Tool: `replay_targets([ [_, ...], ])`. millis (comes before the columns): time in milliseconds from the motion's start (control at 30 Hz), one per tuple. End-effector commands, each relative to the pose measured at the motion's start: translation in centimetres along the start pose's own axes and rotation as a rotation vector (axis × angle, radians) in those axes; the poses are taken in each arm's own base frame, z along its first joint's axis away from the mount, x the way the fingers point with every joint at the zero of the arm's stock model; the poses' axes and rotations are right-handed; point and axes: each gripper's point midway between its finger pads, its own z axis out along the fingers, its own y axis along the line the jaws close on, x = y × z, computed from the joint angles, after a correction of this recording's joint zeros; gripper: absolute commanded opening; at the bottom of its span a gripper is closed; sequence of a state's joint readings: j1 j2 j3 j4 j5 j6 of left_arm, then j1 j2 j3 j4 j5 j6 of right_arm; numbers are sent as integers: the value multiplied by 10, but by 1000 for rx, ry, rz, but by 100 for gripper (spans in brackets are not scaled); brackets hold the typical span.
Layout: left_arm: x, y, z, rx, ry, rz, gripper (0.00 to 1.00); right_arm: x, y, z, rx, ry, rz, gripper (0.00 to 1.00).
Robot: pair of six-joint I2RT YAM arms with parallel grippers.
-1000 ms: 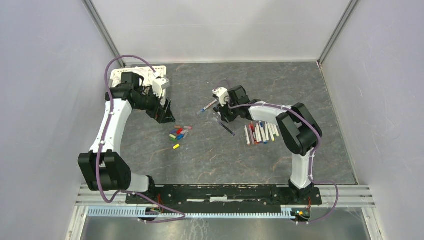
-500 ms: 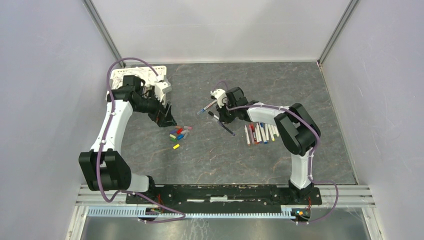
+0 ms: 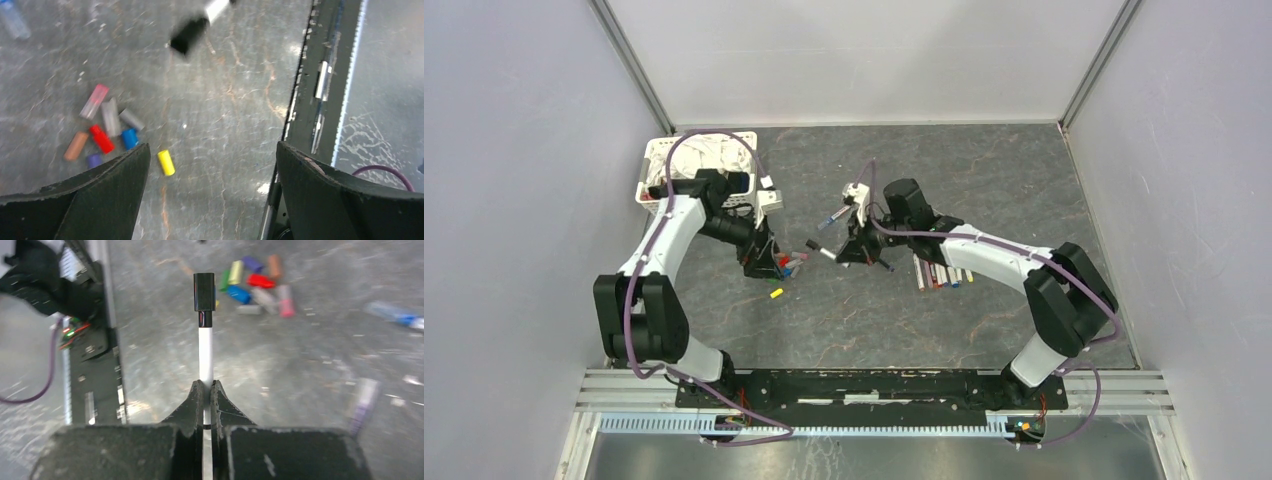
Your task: Open the pen caps
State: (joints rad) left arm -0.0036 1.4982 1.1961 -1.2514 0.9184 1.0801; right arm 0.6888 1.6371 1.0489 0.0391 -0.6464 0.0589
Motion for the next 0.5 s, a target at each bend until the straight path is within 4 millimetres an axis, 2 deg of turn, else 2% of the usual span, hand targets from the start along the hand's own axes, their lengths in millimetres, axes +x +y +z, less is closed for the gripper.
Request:
replay_targets([
  [0, -26, -28, 7, 129, -75, 153, 100, 11, 62, 9, -237, 25, 37, 0],
  [200, -23, -48, 22, 199, -28, 212, 97, 4, 75, 15, -302, 10, 66, 0],
  [333, -13, -55, 33, 237, 26, 223, 83, -4, 80, 16, -328, -6, 72, 0],
  [467, -15, -55, 35, 246, 30, 222, 64, -1, 79, 17, -333, 7, 79, 0],
])
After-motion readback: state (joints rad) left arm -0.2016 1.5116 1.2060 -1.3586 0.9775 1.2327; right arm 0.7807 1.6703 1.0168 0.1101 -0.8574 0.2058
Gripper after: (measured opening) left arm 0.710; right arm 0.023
